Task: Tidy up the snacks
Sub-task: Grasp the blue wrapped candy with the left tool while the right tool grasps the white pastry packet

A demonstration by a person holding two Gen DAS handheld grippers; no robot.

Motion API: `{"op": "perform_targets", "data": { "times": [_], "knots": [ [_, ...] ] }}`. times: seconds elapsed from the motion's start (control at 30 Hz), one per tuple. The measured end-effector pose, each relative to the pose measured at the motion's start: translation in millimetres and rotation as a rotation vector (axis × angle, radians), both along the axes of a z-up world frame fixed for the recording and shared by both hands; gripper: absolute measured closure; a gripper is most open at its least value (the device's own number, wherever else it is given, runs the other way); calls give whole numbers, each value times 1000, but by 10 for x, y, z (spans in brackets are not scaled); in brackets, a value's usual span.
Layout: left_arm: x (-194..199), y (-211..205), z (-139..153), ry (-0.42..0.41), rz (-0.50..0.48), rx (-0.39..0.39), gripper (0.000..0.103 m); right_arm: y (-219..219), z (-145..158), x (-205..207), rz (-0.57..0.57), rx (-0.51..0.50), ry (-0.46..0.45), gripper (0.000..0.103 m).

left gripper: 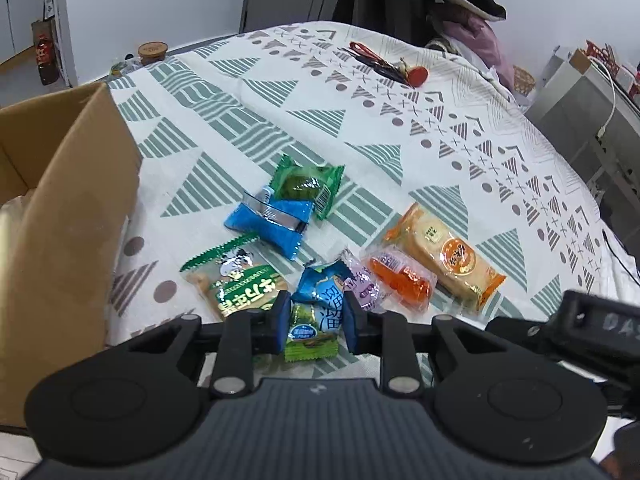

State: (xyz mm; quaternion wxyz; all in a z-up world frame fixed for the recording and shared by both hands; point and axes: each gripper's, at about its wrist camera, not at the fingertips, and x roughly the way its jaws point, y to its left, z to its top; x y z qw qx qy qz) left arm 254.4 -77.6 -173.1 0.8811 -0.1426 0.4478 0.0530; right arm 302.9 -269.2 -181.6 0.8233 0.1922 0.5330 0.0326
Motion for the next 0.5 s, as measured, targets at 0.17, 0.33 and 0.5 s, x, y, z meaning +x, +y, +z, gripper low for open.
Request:
{"op": "perform_targets", "data": {
  "times": [0.17, 0.33, 0.5],
  "knots": [
    [-77, 37, 85, -13, 10, 6, 78, 109, -57, 67, 22, -36, 12, 15],
    [-161, 96, 207, -26, 28, 11, 79, 205, -203, 95, 65, -55, 64, 55],
    [-256, 139, 368, -54, 38, 22, 79, 178, -119, 30, 49, -41, 32, 59]
  ]
}}
